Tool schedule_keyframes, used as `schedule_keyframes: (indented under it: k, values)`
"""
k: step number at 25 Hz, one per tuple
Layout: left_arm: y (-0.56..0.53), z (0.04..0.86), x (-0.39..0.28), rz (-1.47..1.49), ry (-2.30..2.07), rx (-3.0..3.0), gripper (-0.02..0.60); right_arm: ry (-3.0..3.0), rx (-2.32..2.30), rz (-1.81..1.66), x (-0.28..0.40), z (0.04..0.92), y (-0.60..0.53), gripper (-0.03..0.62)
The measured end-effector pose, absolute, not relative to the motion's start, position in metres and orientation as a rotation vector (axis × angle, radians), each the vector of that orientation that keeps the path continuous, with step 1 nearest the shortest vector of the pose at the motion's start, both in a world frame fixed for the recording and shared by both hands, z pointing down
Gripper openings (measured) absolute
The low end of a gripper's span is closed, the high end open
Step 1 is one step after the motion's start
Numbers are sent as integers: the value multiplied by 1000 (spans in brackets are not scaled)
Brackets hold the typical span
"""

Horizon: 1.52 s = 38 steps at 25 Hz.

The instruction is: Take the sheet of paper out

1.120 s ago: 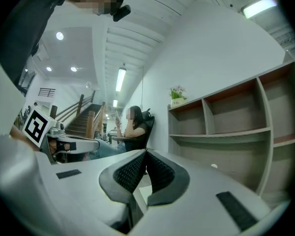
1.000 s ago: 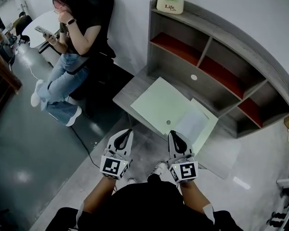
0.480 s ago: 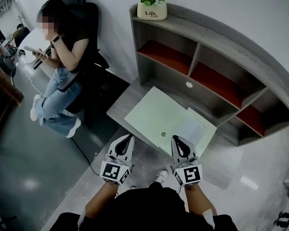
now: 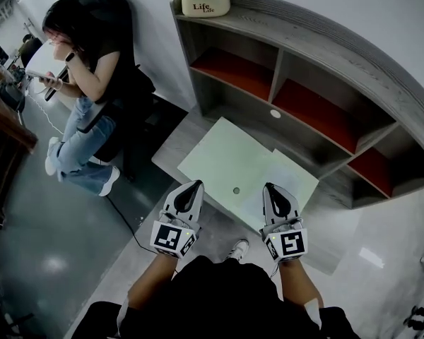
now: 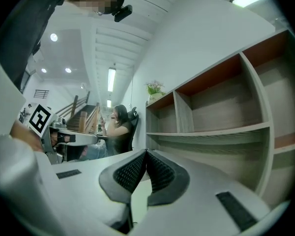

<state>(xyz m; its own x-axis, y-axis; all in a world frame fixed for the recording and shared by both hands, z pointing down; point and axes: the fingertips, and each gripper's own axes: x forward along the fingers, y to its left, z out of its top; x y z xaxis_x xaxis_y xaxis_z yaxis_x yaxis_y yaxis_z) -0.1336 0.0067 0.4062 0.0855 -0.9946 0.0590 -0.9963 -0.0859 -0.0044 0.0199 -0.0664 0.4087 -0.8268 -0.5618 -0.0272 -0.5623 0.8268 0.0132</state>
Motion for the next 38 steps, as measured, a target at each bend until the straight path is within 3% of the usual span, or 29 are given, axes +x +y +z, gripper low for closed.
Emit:
schedule_keyframes:
  k: [16,38]
  values:
    - [-50,439,-140,105,-1961,2315,5,2994,-1120,-23,33,432,-116,23]
    - [-134,446,-164,132,-1469,2672,5,2796,-1552,-23,-5,427,-149,23]
